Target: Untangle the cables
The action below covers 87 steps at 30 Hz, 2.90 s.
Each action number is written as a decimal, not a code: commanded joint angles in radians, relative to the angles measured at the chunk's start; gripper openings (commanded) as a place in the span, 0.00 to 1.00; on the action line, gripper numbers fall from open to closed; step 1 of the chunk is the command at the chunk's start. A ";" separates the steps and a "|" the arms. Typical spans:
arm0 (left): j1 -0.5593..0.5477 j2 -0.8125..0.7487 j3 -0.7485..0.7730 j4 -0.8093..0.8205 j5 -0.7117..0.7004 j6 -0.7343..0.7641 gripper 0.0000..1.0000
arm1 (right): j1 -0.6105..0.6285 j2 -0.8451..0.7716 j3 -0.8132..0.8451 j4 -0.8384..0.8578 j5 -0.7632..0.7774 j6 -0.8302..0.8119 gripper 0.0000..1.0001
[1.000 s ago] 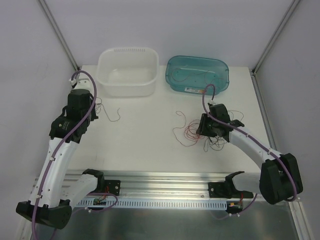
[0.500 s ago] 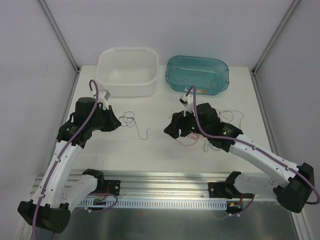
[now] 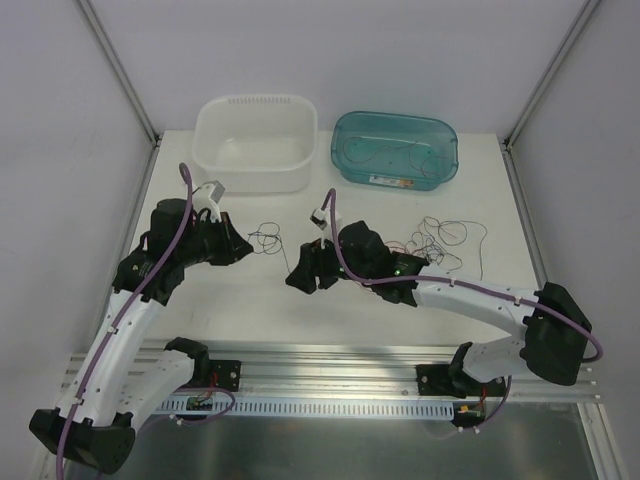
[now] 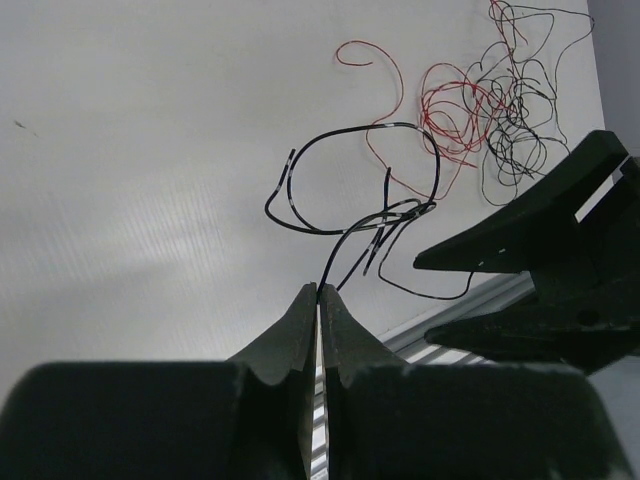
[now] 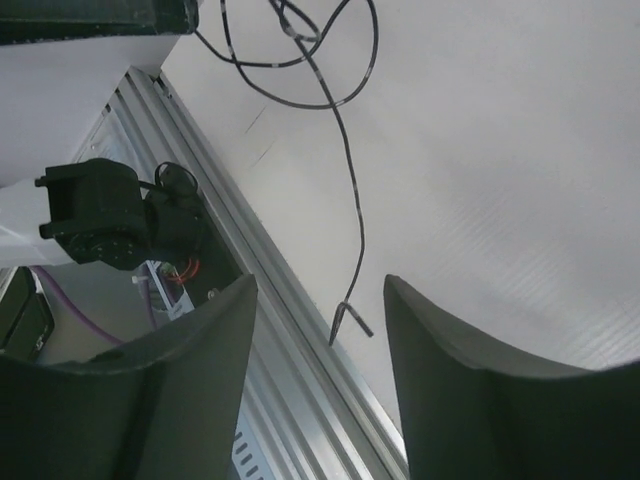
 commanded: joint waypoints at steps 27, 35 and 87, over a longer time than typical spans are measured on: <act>-0.014 -0.083 -0.278 0.169 0.092 0.108 0.00 | -0.233 -0.415 0.216 -0.625 0.489 -0.259 0.01; -0.014 -0.151 -0.323 0.318 0.277 0.074 0.00 | -0.295 -0.386 0.119 -0.603 0.403 -0.204 0.01; -0.504 0.154 -0.472 0.929 -0.105 -0.021 0.64 | -0.183 -0.325 0.280 -0.513 -0.020 -0.095 0.01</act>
